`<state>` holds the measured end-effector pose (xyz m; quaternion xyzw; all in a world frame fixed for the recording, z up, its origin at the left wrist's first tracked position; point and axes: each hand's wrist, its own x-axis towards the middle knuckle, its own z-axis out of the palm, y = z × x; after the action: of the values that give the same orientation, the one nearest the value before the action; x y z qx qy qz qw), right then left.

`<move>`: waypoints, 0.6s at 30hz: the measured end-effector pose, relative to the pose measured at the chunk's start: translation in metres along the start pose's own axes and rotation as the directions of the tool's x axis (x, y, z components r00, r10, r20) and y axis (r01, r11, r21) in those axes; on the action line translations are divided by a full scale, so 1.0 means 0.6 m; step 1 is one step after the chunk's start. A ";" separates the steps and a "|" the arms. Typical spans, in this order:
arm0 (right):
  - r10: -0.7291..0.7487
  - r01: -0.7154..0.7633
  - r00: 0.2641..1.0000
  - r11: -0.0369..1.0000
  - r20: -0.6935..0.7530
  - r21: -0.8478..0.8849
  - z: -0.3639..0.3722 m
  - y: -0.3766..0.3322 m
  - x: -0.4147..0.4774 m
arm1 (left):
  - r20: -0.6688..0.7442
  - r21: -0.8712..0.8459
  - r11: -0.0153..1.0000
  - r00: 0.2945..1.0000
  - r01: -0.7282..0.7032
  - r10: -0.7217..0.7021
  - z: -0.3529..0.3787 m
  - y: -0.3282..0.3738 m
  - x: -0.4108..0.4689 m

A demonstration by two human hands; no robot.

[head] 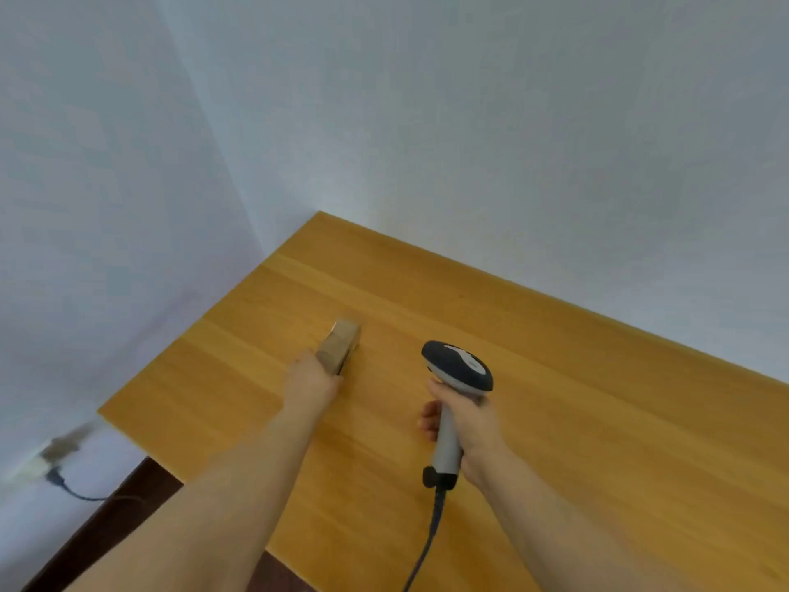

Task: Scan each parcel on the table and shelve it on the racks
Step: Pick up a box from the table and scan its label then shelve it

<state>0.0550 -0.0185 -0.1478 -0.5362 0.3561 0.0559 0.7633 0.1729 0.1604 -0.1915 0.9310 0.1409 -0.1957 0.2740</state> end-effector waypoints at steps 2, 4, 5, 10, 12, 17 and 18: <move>0.030 -0.030 0.999 0.998 -0.013 0.054 -0.001 -0.003 0.016 | -0.024 -0.018 0.997 0.997 -0.070 0.069 0.003 0.003 0.001; 0.070 -0.067 0.997 0.990 -0.018 0.128 -0.003 -0.008 0.020 | -0.089 -0.061 0.980 0.979 -0.191 0.185 0.004 0.008 -0.014; 0.092 -0.088 0.996 0.982 -0.016 0.169 -0.006 -0.012 0.018 | -0.134 -0.082 0.959 0.956 -0.273 0.261 0.005 0.010 -0.028; 0.145 -0.145 0.989 0.951 0.020 0.273 -0.027 -0.032 -0.032 | -0.240 -0.036 0.744 0.728 -0.667 0.642 0.002 0.007 -0.134; 0.124 -0.132 0.991 0.956 0.046 0.263 -0.032 -0.031 -0.069 | -0.259 0.055 0.700 0.667 -0.712 0.698 -0.006 -0.003 -0.189; 0.041 -0.067 0.989 0.980 0.140 0.185 -0.035 0.008 -0.165 | -0.388 0.093 0.750 0.669 -0.655 0.633 -0.025 -0.068 -0.325; 0.011 -0.040 0.987 0.984 0.162 0.175 -0.033 0.018 -0.184 | -0.448 0.036 0.788 0.695 -0.615 0.563 -0.028 -0.082 -0.347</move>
<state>-0.0414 0.0020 -0.0929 -0.4552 0.3041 0.0767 0.8333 -0.0243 0.1777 -0.1091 0.9282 -0.0963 0.1242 0.3373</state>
